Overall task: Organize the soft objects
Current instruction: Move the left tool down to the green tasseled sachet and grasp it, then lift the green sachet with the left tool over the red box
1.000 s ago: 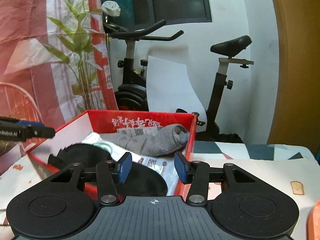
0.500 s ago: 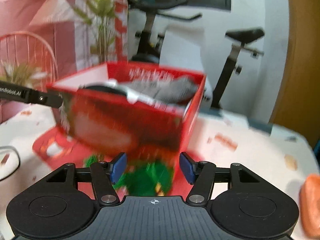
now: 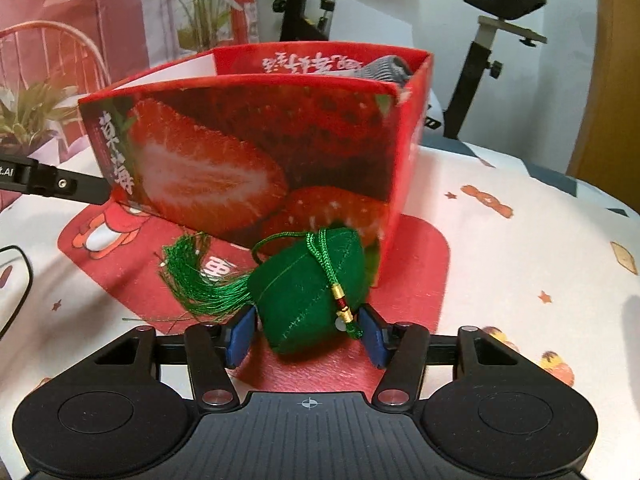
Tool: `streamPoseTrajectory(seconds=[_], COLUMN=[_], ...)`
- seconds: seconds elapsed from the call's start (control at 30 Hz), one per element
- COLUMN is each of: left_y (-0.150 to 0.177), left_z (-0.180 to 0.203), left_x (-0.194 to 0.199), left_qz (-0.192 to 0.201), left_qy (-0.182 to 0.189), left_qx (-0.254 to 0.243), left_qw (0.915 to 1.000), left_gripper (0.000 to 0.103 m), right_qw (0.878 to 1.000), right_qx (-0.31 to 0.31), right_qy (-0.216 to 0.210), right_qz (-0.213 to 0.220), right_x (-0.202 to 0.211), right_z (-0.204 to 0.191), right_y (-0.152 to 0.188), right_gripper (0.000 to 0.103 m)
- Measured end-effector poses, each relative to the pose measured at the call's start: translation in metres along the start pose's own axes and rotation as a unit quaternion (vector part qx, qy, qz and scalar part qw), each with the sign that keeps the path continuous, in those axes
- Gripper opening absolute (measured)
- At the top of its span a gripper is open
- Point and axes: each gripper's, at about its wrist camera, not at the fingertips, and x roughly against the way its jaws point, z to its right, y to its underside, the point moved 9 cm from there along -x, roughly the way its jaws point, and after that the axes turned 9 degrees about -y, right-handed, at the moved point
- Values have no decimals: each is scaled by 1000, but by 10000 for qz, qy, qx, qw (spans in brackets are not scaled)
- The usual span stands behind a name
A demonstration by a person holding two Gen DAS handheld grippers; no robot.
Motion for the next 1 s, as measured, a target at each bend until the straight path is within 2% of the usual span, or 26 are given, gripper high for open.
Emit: streamPoseTrajectory(seconds=[0.47, 0.63, 0.8, 1.0], left_y=[14, 20, 29, 31], left_z=[15, 19, 23, 21], left_x=[-11, -14, -20, -19], left_qz=[-374, -511, -715, -746], left_qy=[472, 676, 844, 923], left_qx=[225, 359, 406, 487], left_qw=[9979, 9958, 9930, 9917], left_gripper=[52, 52, 52, 49], right_qw=[9935, 9913, 9902, 9906], right_qx=[746, 791, 874, 860], right_qy=[-835, -1029, -1064, -1048], right_qz=[-205, -204, -232, -158], right_x=[-35, -39, -41, -33], right_z=[-77, -100, -109, -108], right_y=[-20, -22, -20, -22], right_gripper=[49, 49, 49, 47])
